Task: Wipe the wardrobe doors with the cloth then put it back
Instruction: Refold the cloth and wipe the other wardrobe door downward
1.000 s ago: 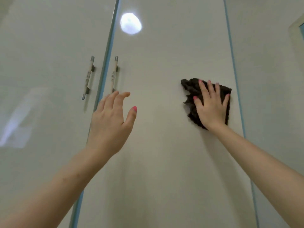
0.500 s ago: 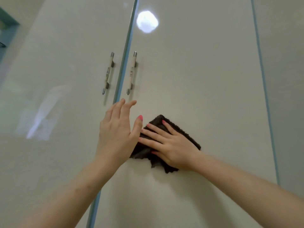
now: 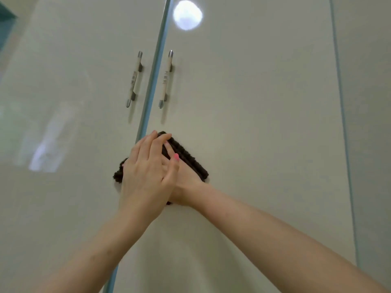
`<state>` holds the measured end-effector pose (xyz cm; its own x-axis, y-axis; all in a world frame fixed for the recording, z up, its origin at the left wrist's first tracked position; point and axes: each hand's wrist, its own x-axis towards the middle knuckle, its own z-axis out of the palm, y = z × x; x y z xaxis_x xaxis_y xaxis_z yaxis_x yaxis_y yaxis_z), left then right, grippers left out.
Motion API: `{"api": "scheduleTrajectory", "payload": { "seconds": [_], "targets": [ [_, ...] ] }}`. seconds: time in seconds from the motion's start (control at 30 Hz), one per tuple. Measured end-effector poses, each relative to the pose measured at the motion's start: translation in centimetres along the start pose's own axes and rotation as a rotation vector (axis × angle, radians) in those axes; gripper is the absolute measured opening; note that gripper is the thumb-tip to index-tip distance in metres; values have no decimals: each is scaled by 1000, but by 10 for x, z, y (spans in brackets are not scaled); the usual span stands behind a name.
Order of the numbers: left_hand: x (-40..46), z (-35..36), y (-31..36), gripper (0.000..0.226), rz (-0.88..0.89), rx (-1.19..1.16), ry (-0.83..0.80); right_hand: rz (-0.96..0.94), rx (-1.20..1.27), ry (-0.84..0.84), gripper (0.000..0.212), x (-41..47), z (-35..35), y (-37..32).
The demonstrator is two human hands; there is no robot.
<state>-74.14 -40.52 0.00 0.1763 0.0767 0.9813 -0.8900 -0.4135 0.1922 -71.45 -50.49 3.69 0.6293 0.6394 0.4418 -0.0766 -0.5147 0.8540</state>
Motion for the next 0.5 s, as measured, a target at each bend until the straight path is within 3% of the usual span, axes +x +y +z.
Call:
{"api": "scheduleTrajectory", "payload": {
  "seconds": [0.1,0.23,0.3,0.4,0.5],
  "targets": [
    [-7,4,5,56,9,43,-33,-50,42,29,50,-6,-7,33],
    [-3,-6,5,51,131,97,-42,413,59,123,50,-36,-28,135],
    [3,-8,3,50,112,85,-57,542,102,145,50,-59,-33,156],
    [6,3,1,51,67,46,-69,498,43,217,48,-92,-17,118],
    [-9,18,8,53,60,-5,-92,287,7,203,49,-149,8,53]
  ]
}}
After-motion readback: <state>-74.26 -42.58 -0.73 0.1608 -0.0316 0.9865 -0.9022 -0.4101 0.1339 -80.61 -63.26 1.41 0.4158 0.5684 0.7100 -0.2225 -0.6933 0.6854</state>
